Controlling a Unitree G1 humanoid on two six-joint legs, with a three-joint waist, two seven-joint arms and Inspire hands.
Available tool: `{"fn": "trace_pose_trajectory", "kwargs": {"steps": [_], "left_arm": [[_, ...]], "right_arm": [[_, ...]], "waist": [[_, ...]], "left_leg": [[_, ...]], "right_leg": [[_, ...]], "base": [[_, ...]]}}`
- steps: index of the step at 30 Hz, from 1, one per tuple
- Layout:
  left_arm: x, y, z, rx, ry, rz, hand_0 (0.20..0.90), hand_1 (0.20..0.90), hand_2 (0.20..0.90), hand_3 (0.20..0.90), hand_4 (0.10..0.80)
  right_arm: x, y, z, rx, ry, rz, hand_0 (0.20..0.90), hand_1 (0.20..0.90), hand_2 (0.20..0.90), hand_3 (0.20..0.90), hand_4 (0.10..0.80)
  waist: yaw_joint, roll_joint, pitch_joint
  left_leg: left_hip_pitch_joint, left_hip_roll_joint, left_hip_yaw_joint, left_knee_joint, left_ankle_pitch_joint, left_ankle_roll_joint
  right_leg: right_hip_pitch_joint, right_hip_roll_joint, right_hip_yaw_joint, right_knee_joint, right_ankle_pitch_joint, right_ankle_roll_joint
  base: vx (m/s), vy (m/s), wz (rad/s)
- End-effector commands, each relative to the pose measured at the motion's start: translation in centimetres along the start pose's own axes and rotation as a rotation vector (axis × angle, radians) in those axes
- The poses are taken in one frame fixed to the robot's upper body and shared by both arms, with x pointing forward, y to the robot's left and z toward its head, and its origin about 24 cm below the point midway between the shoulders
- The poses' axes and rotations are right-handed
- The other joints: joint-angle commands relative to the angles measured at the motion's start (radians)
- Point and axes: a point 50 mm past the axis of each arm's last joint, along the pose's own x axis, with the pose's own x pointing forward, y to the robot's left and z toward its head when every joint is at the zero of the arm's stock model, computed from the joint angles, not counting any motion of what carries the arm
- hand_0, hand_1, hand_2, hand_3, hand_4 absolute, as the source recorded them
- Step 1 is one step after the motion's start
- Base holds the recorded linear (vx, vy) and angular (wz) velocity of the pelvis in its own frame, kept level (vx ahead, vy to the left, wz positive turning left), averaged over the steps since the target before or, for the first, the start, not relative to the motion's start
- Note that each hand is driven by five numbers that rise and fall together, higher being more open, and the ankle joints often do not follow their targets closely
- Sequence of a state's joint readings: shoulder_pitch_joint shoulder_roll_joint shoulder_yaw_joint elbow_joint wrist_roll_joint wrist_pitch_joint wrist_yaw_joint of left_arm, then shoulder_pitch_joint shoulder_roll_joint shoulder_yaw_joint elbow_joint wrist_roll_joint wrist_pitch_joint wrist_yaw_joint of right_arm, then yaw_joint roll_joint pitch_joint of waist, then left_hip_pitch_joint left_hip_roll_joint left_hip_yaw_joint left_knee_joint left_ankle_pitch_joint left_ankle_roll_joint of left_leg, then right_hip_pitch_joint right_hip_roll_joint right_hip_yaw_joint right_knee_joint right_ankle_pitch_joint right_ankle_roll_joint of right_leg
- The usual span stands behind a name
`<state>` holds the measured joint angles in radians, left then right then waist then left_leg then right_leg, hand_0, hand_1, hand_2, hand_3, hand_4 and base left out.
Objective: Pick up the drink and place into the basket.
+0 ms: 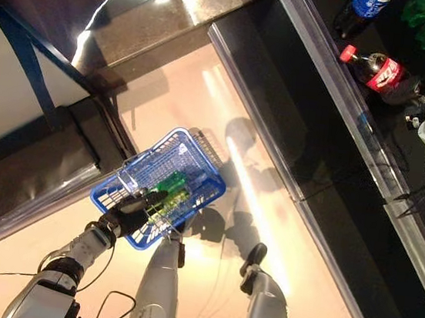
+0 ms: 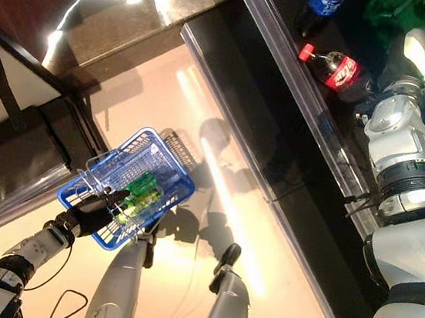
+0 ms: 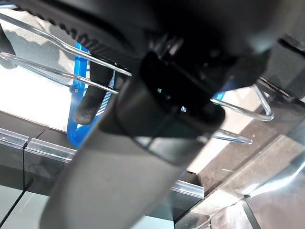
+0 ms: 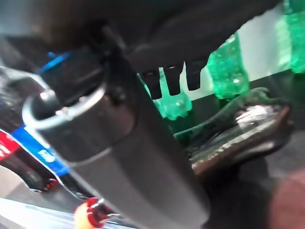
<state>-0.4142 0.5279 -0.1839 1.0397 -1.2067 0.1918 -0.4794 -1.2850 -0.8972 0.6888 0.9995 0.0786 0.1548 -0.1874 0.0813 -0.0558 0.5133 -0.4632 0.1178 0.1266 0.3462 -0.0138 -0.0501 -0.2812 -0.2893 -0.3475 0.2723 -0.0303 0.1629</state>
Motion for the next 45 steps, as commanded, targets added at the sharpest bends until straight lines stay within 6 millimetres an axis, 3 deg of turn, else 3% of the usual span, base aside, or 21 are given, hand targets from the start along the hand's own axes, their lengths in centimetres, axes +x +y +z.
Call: {"fn": "trace_pose_trajectory", "kwargs": {"steps": [1,15,45], "left_arm": [[-0.9,-0.7,0.5,0.023,0.010,-0.186,0.300,0.300,0.300,0.200,0.100],[-0.8,-1.1,0.8,0.028,0.011,-0.206,0.300,0.300,0.300,0.200,0.100],[0.1,-2.1,0.5,0.019,0.014,-0.245,0.300,0.300,0.300,0.200,0.100]], "right_arm": [[0.6,-5.9,0.9,-0.029,-0.020,-0.115,0.900,0.900,0.900,0.900,0.800],[0.7,-4.5,-0.1,0.017,-0.013,0.024,0.900,0.900,0.900,0.900,0.800],[0.5,-1.3,-0.8,0.051,0.008,0.089,0.900,0.900,0.900,0.900,0.800]], "waist": [[0.047,-0.001,-0.078],[0.056,0.012,-0.071],[0.062,0.047,-0.051]], "left_leg": [[0.133,-0.029,0.066,-0.101,-0.103,0.043],[0.119,-0.035,0.056,-0.098,-0.097,0.042],[0.108,-0.047,0.051,-0.103,-0.086,0.042]], "right_leg": [[-0.095,0.059,0.023,0.031,0.014,0.001],[-0.110,0.053,0.020,0.044,0.014,-0.002],[-0.131,0.034,0.009,0.055,0.022,0.003]], "base": [[0.000,0.000,0.00],[0.000,0.000,0.00],[0.000,0.000,0.00]]}}
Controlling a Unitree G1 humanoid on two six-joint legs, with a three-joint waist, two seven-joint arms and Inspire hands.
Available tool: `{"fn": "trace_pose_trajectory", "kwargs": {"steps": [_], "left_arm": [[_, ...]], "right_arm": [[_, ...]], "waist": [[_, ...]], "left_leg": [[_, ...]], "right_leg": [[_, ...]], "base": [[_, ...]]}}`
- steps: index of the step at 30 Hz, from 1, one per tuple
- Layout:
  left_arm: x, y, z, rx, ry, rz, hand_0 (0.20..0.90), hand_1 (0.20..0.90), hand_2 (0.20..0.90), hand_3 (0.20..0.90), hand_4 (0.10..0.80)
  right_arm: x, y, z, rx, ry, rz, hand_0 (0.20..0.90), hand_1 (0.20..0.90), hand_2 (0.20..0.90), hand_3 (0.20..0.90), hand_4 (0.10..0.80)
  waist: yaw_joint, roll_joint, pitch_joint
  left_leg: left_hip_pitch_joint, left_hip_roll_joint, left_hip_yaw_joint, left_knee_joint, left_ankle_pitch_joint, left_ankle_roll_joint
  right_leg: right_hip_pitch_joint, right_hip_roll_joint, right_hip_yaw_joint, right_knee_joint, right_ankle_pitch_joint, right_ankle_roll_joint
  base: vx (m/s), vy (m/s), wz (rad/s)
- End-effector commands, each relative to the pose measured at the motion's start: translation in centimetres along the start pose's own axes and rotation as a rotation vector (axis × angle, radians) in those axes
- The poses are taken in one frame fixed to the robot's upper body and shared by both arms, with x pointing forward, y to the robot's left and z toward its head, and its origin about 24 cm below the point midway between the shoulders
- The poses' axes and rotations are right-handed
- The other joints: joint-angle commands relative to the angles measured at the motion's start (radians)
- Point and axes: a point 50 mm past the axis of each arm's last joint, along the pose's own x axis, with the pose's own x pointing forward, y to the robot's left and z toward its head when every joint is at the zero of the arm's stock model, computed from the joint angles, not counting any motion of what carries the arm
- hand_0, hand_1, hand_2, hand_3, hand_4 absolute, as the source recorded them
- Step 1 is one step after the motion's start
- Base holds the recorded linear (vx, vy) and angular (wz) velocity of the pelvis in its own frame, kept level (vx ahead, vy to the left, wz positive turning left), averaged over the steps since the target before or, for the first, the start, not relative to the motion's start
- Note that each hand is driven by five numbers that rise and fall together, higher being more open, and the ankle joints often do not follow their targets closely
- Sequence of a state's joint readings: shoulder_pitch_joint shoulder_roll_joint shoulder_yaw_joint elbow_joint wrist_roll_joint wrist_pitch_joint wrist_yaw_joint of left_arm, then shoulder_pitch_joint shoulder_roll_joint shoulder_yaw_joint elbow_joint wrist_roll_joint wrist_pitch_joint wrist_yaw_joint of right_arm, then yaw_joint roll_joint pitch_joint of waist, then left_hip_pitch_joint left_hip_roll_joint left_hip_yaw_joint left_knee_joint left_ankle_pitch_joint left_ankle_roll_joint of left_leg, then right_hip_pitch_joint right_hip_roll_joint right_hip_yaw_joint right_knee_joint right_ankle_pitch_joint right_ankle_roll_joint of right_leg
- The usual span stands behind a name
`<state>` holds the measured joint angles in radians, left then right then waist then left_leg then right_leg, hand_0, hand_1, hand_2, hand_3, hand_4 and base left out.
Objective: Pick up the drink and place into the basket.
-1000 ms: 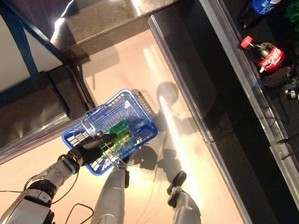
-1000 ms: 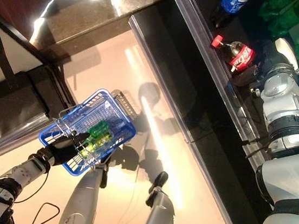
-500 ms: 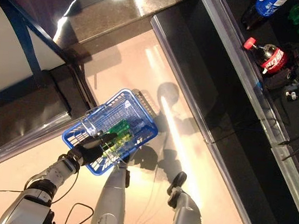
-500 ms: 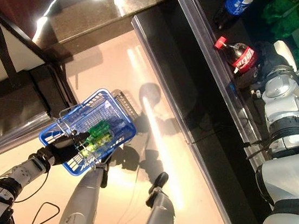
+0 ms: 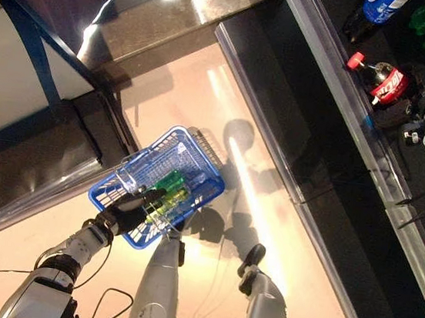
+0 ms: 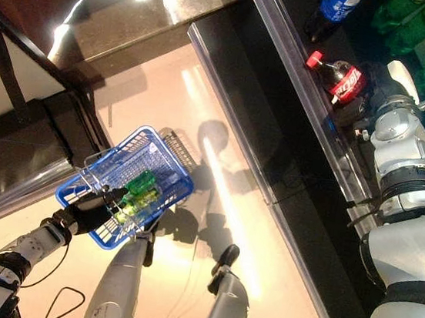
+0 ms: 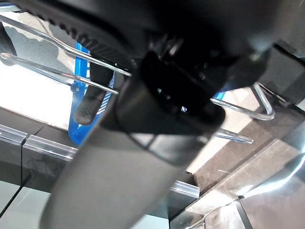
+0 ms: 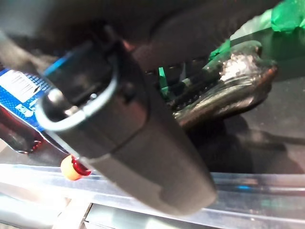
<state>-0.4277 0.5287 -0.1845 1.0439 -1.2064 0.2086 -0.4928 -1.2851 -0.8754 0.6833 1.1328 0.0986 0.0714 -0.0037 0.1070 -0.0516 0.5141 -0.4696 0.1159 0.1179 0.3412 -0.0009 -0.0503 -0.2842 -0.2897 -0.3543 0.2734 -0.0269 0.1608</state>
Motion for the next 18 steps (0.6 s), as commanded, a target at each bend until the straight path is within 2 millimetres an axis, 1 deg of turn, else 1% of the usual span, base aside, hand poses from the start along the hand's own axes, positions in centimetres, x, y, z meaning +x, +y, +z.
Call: {"fn": "trace_pose_trajectory", "kwargs": {"steps": [1,4,5,6,7,8,18], "left_arm": [[-0.11,-1.72,0.30,0.024,0.005,-0.226,0.300,0.300,0.300,0.200,0.100],[0.01,-1.87,0.21,0.021,0.006,-0.232,0.300,0.300,0.300,0.200,0.100],[0.02,-1.89,0.21,0.021,0.006,-0.233,0.300,0.300,0.300,0.200,0.100],[0.05,-1.93,0.17,0.020,0.006,-0.235,0.300,0.300,0.300,0.200,0.100],[0.09,-1.99,0.13,0.019,0.006,-0.237,0.300,0.300,0.300,0.200,0.100],[0.15,-2.08,0.09,0.019,0.006,-0.239,0.300,0.300,0.300,0.200,0.100],[0.38,-2.41,0.52,0.018,0.004,-0.249,0.300,0.300,0.300,0.200,0.100]], "right_arm": [[0.04,-2.70,1.04,0.022,-0.034,-0.100,0.900,0.900,0.900,0.900,0.800],[0.07,-2.47,1.01,0.020,-0.028,-0.101,0.900,0.900,0.900,0.900,0.800],[0.07,-2.38,0.95,0.017,-0.024,-0.102,0.858,0.858,0.858,0.851,0.751],[0.08,-2.27,0.90,0.016,-0.020,-0.101,0.754,0.754,0.754,0.730,0.630],[0.09,-2.17,0.89,0.012,-0.018,-0.098,0.566,0.566,0.566,0.510,0.410],[0.11,-2.08,0.86,0.009,-0.011,-0.099,0.300,0.300,0.300,0.200,0.100],[0.14,-1.70,0.38,0.016,0.018,-0.092,0.300,0.300,0.300,0.200,0.100]], "waist": [[0.037,0.043,-0.051],[0.036,0.047,-0.049],[0.036,0.048,-0.049],[0.036,0.049,-0.049],[0.036,0.050,-0.049],[0.036,0.051,-0.048],[0.034,0.056,-0.043]], "left_leg": [[0.115,-0.045,0.059,-0.099,-0.099,0.042],[0.117,-0.047,0.060,-0.101,-0.098,0.042],[0.117,-0.047,0.061,-0.100,-0.098,0.042],[0.116,-0.048,0.061,-0.100,-0.098,0.042],[0.116,-0.048,0.061,-0.100,-0.098,0.043],[0.116,-0.049,0.061,-0.101,-0.097,0.043],[0.111,-0.052,0.062,-0.099,-0.097,0.043]], "right_leg": [[-0.128,0.035,0.015,0.054,0.019,0.005],[-0.127,0.033,0.015,0.053,0.020,0.005],[-0.127,0.033,0.015,0.053,0.020,0.006],[-0.128,0.032,0.015,0.053,0.020,0.006],[-0.129,0.032,0.014,0.053,0.020,0.005],[-0.129,0.032,0.014,0.052,0.021,0.006],[-0.133,0.029,0.013,0.049,0.025,0.006]], "base": [[0.000,0.000,0.00],[0.000,0.000,0.00],[0.000,0.000,0.00],[0.000,0.000,0.00],[0.000,0.000,0.00],[0.000,0.000,0.00],[0.000,0.000,0.00]]}}
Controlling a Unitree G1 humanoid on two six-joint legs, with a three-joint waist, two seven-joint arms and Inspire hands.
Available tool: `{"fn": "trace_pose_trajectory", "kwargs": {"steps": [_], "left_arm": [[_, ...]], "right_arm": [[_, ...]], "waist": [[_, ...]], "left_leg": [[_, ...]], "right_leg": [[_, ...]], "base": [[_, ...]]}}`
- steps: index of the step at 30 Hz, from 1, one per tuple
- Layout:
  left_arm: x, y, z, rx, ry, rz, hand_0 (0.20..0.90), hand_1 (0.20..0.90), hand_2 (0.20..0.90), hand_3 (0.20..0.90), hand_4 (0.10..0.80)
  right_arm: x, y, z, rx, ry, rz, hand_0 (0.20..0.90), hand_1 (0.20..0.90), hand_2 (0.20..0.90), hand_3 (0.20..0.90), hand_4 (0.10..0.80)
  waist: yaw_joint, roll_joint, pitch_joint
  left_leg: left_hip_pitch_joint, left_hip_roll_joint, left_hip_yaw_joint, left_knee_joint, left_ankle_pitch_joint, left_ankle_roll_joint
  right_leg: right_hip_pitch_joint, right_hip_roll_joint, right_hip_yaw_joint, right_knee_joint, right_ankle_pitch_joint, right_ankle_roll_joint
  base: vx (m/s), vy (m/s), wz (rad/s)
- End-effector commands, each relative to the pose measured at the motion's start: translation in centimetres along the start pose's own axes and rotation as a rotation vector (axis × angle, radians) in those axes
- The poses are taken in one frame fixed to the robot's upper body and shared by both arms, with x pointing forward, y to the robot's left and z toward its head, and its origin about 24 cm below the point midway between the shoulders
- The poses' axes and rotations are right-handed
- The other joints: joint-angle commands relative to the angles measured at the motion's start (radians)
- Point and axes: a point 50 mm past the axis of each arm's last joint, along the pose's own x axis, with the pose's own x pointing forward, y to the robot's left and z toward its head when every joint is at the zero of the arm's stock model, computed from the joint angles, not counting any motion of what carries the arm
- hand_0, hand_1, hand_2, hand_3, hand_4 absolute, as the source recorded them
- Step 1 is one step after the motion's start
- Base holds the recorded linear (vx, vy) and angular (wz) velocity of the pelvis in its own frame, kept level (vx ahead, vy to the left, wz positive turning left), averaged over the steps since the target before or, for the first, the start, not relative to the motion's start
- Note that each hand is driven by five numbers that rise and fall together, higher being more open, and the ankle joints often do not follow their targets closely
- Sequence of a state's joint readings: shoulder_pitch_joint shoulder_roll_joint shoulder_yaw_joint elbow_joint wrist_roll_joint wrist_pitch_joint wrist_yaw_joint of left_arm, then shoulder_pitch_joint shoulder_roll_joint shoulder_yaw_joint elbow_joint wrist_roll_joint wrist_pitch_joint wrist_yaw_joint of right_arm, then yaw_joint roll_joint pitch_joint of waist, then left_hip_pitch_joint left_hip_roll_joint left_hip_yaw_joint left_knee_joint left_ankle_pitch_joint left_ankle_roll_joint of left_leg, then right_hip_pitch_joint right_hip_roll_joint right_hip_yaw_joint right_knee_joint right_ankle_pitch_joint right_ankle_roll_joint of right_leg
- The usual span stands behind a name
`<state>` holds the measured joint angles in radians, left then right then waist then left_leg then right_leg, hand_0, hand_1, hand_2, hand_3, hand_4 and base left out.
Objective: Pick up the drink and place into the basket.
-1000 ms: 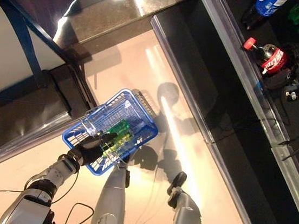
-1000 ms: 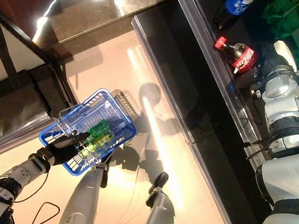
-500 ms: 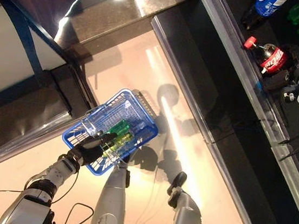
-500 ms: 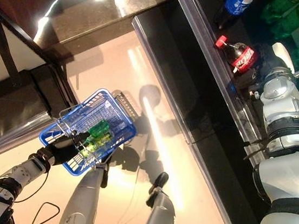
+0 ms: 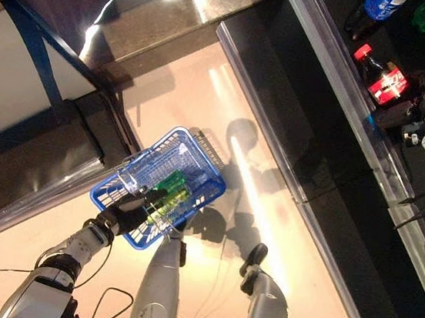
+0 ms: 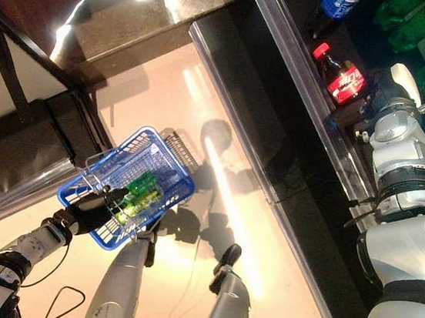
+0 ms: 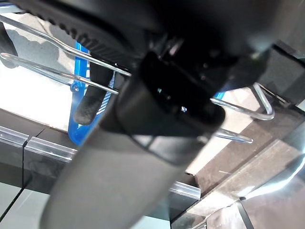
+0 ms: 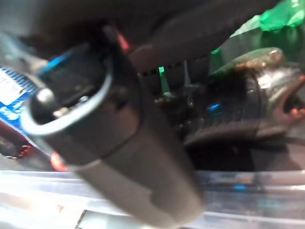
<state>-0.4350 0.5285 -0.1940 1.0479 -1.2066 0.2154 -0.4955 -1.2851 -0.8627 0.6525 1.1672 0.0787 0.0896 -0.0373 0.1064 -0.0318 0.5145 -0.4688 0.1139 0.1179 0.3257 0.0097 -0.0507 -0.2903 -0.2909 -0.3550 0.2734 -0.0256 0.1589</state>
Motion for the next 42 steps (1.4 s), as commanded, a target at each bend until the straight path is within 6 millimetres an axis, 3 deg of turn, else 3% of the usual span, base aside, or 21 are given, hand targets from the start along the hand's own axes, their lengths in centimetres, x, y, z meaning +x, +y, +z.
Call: {"fn": "trace_pose_trajectory", "kwargs": {"steps": [1,18,27,33,42], "left_arm": [[0.3,-2.3,0.6,0.016,-0.009,-0.245,0.300,0.300,0.300,0.200,0.100],[0.3,-2.4,0.5,0.013,-0.010,-0.254,0.300,0.300,0.300,0.200,0.100],[0.3,-2.4,0.5,0.009,-0.019,-0.254,0.300,0.300,0.300,0.200,0.100],[-0.2,-1.9,0.3,0.011,-0.027,-0.245,0.300,0.300,0.300,0.200,0.100],[-0.9,-1.0,-1.2,0.007,-0.018,-0.207,0.300,0.300,0.300,0.200,0.100]], "right_arm": [[0.1,-1.5,1.0,0.007,-0.026,-0.053,0.300,0.300,0.300,0.200,0.100],[0.1,-1.4,0.9,0.038,-0.023,-0.052,0.300,0.300,0.300,0.200,0.100],[0.0,-1.5,2.2,0.074,-0.117,-0.091,0.300,0.300,0.300,0.200,0.100],[-0.3,-1.4,2.6,0.098,-0.176,-0.120,0.300,0.300,0.300,0.200,0.100],[-1.0,-0.4,1.0,0.118,-0.195,-0.120,0.300,0.300,0.300,0.200,0.100]], "waist": [[0.035,0.037,-0.042],[0.035,0.044,-0.038],[0.030,0.042,-0.038],[0.023,0.024,-0.051],[0.012,-0.013,-0.117]], "left_leg": [[0.110,-0.050,0.062,-0.083,-0.109,0.044],[0.106,-0.052,0.062,-0.088,-0.104,0.042],[0.116,-0.051,0.066,-0.092,-0.104,0.041],[0.158,-0.048,0.072,-0.124,-0.098,0.034],[0.272,-0.041,0.089,-0.228,-0.071,0.017]], "right_leg": [[-0.127,0.030,0.013,0.050,0.023,0.008],[-0.130,0.030,0.011,0.049,0.021,0.006],[-0.120,0.036,0.013,0.045,0.019,0.005],[-0.079,0.047,0.012,0.006,0.030,0.011],[0.043,0.069,0.001,-0.116,0.065,0.032]], "base": [[0.000,0.000,0.00],[0.000,0.000,0.00],[0.000,0.000,0.00],[0.004,-0.005,-0.01],[0.044,-0.026,-0.01]]}}
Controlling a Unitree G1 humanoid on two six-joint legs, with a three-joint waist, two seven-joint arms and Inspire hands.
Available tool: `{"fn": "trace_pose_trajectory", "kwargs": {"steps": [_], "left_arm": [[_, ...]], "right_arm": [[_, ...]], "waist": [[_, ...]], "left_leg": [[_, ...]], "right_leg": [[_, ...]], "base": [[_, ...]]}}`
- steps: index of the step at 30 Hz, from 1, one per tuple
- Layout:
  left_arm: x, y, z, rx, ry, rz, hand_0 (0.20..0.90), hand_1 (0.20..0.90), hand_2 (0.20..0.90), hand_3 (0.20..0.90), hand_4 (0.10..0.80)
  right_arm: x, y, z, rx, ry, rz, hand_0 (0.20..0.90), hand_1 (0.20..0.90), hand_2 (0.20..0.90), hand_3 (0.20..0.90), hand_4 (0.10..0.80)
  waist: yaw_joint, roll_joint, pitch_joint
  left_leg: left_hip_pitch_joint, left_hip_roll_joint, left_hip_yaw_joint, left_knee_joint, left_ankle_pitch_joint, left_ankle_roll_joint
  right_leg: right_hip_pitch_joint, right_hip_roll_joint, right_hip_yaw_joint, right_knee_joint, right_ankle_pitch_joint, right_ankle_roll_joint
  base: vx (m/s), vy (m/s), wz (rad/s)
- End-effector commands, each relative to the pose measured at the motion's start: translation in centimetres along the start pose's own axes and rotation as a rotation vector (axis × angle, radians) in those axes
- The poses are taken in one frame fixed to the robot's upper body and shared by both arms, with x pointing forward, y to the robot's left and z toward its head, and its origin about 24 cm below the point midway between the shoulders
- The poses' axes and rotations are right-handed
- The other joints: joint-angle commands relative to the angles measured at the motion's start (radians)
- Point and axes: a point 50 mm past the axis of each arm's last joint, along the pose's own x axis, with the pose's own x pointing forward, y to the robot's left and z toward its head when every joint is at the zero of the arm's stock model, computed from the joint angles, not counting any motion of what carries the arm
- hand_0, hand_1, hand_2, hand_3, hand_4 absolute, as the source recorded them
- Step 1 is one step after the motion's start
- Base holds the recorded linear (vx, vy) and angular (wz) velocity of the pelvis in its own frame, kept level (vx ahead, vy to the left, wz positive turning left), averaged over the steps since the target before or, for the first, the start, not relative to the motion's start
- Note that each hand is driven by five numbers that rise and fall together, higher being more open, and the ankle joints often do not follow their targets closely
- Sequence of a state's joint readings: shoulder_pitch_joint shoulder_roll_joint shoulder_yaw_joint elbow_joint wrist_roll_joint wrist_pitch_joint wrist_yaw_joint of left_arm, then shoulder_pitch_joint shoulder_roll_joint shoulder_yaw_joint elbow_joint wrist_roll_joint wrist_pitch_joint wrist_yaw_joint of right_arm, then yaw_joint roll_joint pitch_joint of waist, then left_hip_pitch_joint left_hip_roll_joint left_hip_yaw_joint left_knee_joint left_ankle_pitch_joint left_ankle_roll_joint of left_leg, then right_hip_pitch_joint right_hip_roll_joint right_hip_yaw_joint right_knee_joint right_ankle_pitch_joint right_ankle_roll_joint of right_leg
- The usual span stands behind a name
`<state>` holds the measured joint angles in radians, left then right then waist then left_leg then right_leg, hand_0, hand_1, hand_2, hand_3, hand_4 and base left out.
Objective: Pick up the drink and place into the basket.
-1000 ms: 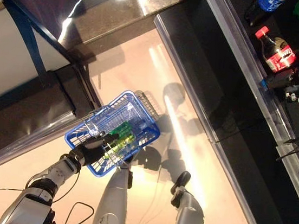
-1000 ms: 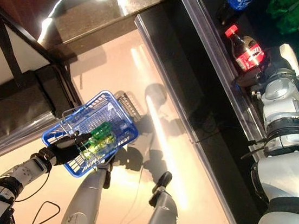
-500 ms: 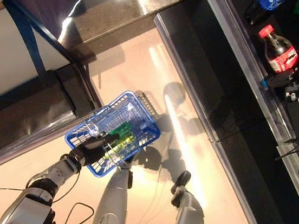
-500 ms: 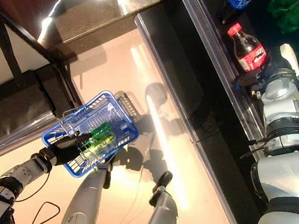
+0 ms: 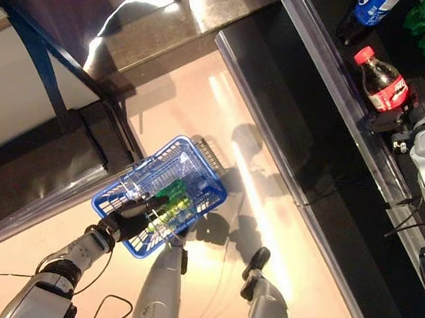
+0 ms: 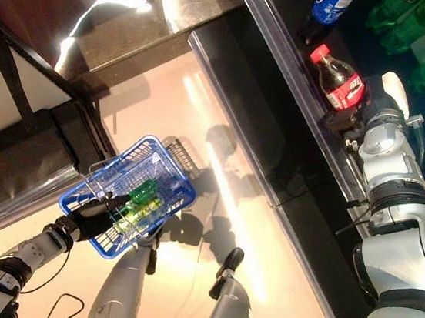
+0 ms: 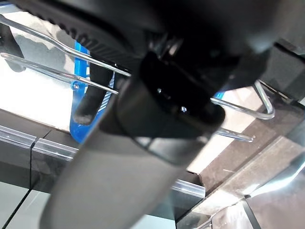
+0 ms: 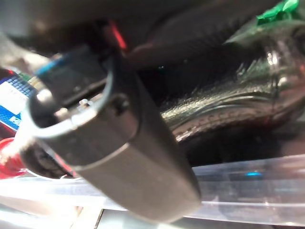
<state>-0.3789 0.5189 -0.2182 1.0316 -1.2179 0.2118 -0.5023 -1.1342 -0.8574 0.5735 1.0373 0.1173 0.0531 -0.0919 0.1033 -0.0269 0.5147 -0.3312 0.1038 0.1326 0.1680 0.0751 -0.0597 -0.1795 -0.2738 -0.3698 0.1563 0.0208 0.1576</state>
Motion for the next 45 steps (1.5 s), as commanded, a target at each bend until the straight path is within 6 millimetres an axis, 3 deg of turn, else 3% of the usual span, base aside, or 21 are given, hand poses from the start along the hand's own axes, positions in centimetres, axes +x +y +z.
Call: {"fn": "trace_pose_trajectory", "kwargs": {"steps": [1,11,23,34,45], "left_arm": [[-0.3,-1.9,0.4,0.026,-0.056,-0.216,0.300,0.300,0.300,0.200,0.100],[-1.3,-0.7,-3.4,-0.014,-0.027,-0.173,0.300,0.300,0.300,0.200,0.100],[-1.2,-1.3,-6.4,-0.073,-0.018,-0.184,0.300,0.300,0.300,0.200,0.100],[-0.7,-3.0,-6.1,-0.102,-0.073,-0.290,0.300,0.300,0.300,0.200,0.100],[-0.5,-6.9,-4.4,-0.099,-0.157,-0.516,0.300,0.300,0.300,0.200,0.100]], "right_arm": [[-0.3,-3.0,2.1,0.047,-0.150,-0.141,0.300,0.300,0.300,0.200,0.100],[-2.0,-1.6,0.3,0.049,-0.195,-0.097,0.300,0.300,0.300,0.200,0.100],[-4.1,0.3,-1.1,0.027,-0.248,-0.027,0.300,0.300,0.300,0.200,0.100],[-5.6,1.7,0.3,0.045,-0.352,-0.005,0.300,0.300,0.300,0.200,0.100],[-7.7,4.4,1.7,0.102,-0.467,0.065,0.300,0.300,0.300,0.200,0.100]], "waist": [[0.013,-0.028,-0.126],[0.000,-0.055,-0.235],[-0.013,-0.053,-0.371],[-0.019,-0.035,-0.415],[-0.005,-0.024,-0.429]], "left_leg": [[0.137,-0.033,0.084,-0.081,-0.113,0.030],[0.271,-0.020,0.109,-0.185,-0.074,0.002],[0.380,0.003,0.123,-0.255,-0.035,-0.036],[0.388,-0.002,0.107,-0.255,-0.021,-0.049],[0.404,-0.015,0.084,-0.255,-0.029,-0.039]], "right_leg": [[-0.057,0.051,0.006,-0.021,0.041,0.024],[0.094,0.065,-0.008,-0.132,0.067,0.029],[0.242,0.069,-0.041,-0.229,0.090,0.030],[0.285,0.060,-0.066,-0.244,0.086,0.028],[0.314,0.049,-0.088,-0.244,0.085,0.032]], "base": [[-0.015,-0.021,0.03],[0.078,0.008,-0.06],[0.080,0.034,-0.03],[0.005,0.012,0.01],[0.003,-0.001,0.05]]}}
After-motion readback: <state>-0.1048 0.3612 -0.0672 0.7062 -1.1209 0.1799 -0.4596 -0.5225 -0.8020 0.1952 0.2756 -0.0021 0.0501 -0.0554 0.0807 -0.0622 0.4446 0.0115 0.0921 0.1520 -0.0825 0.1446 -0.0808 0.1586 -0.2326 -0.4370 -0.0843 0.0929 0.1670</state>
